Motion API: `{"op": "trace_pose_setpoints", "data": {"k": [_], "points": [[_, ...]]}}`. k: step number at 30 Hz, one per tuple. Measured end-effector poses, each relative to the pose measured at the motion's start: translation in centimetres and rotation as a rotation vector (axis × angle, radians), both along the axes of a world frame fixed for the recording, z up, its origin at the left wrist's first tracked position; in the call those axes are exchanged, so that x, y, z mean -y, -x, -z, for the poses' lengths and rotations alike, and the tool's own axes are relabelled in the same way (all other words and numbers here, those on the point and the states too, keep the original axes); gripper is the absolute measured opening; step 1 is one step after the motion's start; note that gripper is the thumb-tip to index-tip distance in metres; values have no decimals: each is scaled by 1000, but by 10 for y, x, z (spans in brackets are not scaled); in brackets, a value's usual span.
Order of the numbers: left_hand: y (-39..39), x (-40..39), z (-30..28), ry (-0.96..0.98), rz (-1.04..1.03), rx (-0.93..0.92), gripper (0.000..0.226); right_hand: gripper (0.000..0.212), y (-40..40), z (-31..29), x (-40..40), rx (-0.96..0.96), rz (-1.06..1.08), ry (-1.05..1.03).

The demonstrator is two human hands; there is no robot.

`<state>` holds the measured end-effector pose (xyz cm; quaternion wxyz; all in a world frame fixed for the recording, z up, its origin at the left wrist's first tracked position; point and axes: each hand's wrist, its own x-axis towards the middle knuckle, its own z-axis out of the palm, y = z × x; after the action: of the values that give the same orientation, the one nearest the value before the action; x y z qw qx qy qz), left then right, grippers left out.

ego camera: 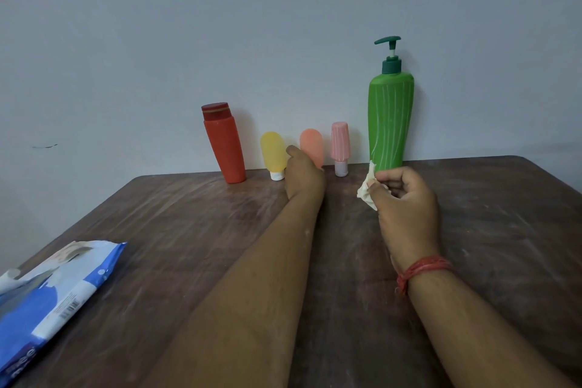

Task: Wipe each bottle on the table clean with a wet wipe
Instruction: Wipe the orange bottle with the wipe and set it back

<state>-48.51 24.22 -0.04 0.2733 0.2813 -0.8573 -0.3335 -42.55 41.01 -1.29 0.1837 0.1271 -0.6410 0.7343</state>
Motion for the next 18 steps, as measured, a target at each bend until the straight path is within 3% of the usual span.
{"op": "trace_pose_setpoints", "data": {"k": [18], "points": [[-24,-16,-3,-33,-40,-22,50,16,-2,-2,-3,41,12,34]]}}
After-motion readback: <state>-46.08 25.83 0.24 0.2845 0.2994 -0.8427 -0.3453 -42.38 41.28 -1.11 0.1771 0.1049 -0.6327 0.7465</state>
